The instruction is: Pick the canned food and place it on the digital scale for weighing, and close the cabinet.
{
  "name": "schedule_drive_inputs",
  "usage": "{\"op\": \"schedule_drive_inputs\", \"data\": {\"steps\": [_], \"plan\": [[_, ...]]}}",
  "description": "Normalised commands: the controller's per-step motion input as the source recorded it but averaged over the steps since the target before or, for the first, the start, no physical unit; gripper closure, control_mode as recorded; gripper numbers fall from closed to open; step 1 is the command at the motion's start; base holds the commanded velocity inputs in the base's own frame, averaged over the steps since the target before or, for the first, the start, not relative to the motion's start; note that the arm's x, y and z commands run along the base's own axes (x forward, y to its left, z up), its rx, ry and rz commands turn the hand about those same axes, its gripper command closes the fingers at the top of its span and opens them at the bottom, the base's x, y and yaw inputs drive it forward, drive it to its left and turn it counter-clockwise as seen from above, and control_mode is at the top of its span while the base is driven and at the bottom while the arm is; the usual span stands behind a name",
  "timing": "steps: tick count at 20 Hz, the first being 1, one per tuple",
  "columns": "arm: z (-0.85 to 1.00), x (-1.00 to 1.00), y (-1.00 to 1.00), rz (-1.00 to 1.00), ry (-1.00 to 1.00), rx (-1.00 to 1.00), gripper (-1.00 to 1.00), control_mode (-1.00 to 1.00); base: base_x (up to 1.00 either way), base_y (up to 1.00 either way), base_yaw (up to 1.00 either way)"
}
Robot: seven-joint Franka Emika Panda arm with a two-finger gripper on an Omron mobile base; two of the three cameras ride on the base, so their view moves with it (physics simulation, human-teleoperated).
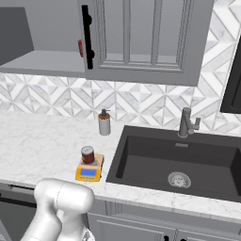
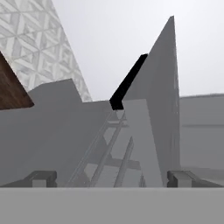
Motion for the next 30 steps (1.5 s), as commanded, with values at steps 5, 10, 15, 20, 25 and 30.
{"op": "schedule_drive_inputs", "data": {"steps": [5, 10, 15, 20, 25, 30], "plan": [[-0.35, 0.39, 0.60, 0.00, 0.03, 0.00, -1.00, -1.00, 0.00, 0.00, 0.00], [-0.09, 0.83, 1.00, 0.00, 0.00, 0.00, -1.00, -1.00, 0.00, 0.00, 0.00], [-0.47, 0.88, 1.00, 0.00, 0.00, 0.00, -1.00, -1.00, 0.00, 0.00, 0.00], [-0.19, 0.59, 0.98, 0.00, -0.01, 0.00, -1.00, -1.00, 0.00, 0.00, 0.00], [0.06, 0.21, 0.88, 0.00, -0.12, 0.01, -1.00, -1.00, 0.00, 0.00, 0.00], [0.21, -0.04, 0.26, -0.01, -0.18, 0.20, -1.00, -1.00, 0.00, 0.00, 0.00]]}}
